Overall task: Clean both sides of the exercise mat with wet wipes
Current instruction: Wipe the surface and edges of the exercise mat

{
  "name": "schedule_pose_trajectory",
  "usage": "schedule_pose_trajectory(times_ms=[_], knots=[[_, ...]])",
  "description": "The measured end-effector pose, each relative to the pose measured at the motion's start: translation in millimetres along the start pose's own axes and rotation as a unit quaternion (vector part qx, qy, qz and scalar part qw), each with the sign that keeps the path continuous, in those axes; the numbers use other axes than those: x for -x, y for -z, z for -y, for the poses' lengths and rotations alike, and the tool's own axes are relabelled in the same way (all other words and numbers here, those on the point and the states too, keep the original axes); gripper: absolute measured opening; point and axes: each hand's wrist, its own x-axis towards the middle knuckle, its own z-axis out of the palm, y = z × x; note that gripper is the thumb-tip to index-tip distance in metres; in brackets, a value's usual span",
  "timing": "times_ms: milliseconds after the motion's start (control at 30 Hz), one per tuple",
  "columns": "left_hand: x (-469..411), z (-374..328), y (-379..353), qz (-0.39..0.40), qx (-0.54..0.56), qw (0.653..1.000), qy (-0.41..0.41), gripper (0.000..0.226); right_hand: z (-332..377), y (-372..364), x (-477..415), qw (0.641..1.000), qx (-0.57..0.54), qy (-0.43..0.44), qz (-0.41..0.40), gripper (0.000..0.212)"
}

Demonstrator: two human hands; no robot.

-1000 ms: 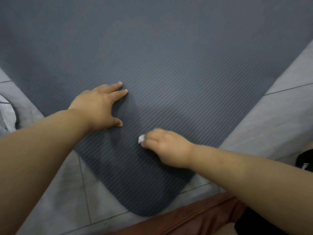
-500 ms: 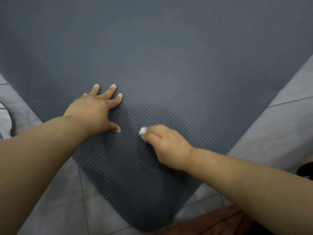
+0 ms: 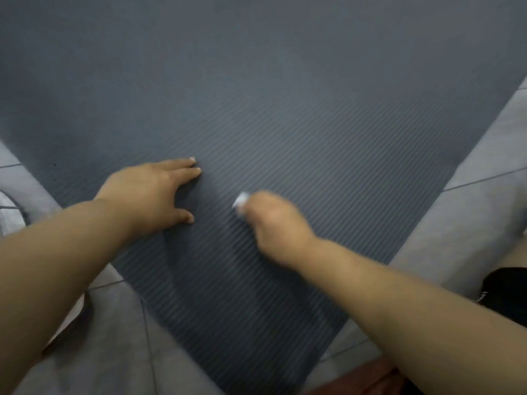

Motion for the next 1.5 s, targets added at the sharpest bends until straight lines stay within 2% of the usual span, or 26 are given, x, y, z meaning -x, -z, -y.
schedule_pose_trajectory(times_ms=[67, 133, 167, 233, 300, 333, 367, 433, 500, 567, 633, 667, 733, 767, 833, 867, 900, 933, 1033, 1100, 1167, 1233, 1300, 1367, 1433, 1500], knots=[[-2, 19, 3, -0.007, -0.033, 0.999, 0.006, 0.097, 19, -3, 17, 0.982, -0.021, 0.146, 0.122, 0.023], [-3, 32, 0, 0.023, -0.025, 0.999, 0.028, 0.106, -5, 10, 6, 0.977, 0.012, 0.181, 0.115, 0.028], [-3, 35, -2, 0.037, -0.011, 0.999, 0.034, 0.107, -23, 19, -5, 0.986, 0.043, 0.146, 0.069, 0.032], [-4, 36, -8, 0.042, 0.0, 0.999, 0.031, 0.105, -65, 46, -30, 0.993, 0.105, -0.048, -0.035, 0.028], [-5, 34, -9, 0.034, 0.003, 0.999, 0.027, 0.103, -93, 65, -45, 0.957, 0.1, -0.262, -0.07, 0.027], [-5, 34, -8, 0.031, 0.005, 0.999, 0.027, 0.102, -93, 62, -49, 0.938, 0.088, -0.328, -0.075, 0.027], [-6, 34, -8, 0.03, 0.007, 0.999, 0.026, 0.102, -82, 55, -54, 0.931, 0.083, -0.349, -0.07, 0.026], [-6, 35, -9, 0.029, 0.014, 0.999, 0.025, 0.102, -49, 26, -53, 0.969, 0.072, -0.226, -0.074, 0.021], [-5, 36, -10, 0.028, 0.017, 0.999, 0.025, 0.103, -8, -1, -37, 0.998, 0.047, -0.03, -0.005, 0.022], [-4, 37, -12, 0.026, 0.019, 0.999, 0.024, 0.103, 19, -11, -19, 0.986, 0.003, 0.119, 0.116, 0.022], [-3, 37, -12, 0.022, 0.025, 0.999, 0.023, 0.103, 14, 0, -27, 0.973, -0.004, 0.172, 0.154, 0.016], [-4, 37, -13, 0.019, 0.026, 0.999, 0.023, 0.102, 1, 6, -38, 0.981, 0.01, 0.154, 0.119, 0.015], [-4, 37, -13, 0.017, 0.027, 0.999, 0.022, 0.102, -41, 24, -66, 0.999, 0.043, -0.006, -0.012, 0.024], [-4, 38, -13, 0.019, 0.027, 0.999, 0.022, 0.102, -64, 36, -78, 0.989, 0.063, -0.116, -0.066, 0.029], [-5, 38, -15, 0.022, 0.027, 0.999, 0.024, 0.102, -93, 51, -90, 0.937, 0.047, -0.327, -0.111, 0.032], [-5, 38, -15, 0.022, 0.028, 0.999, 0.025, 0.102, -92, 49, -92, 0.92, 0.035, -0.375, -0.114, 0.03], [-5, 39, -16, 0.019, 0.03, 0.999, 0.025, 0.102, -82, 41, -92, 0.925, 0.041, -0.361, -0.112, 0.026], [-5, 39, -16, 0.017, 0.033, 0.999, 0.025, 0.102, -65, 29, -90, 0.946, 0.05, -0.299, -0.115, 0.023], [-5, 41, -17, 0.017, 0.047, 0.998, 0.026, 0.103, -2, -3, -63, 0.998, 0.008, -0.042, -0.042, 0.023], [-5, 42, -18, 0.013, 0.058, 0.998, 0.026, 0.103, 16, -9, -45, 0.994, -0.015, 0.087, 0.071, 0.029], [-6, 43, -20, 0.005, 0.071, 0.997, 0.027, 0.104, -2, -1, -53, 0.984, 0.026, 0.143, 0.104, 0.027], [-6, 43, -21, -0.003, 0.082, 0.996, 0.026, 0.105, -35, 16, -75, 0.994, 0.08, 0.073, 0.032, 0.029], [-7, 44, -22, -0.007, 0.09, 0.996, 0.026, 0.105, -73, 39, -101, 0.986, 0.122, -0.102, -0.055, 0.029], [-8, 43, -22, -0.005, 0.095, 0.995, 0.028, 0.105, -93, 50, -118, 0.959, 0.115, -0.247, -0.077, 0.03], [-8, 43, -23, -0.006, 0.093, 0.995, 0.027, 0.105, -78, 36, -128, 0.954, 0.118, -0.269, -0.062, 0.031], [-8, 43, -22, -0.008, 0.094, 0.995, 0.024, 0.105, -40, 8, -124, 0.98, 0.099, -0.163, -0.057, 0.027]])
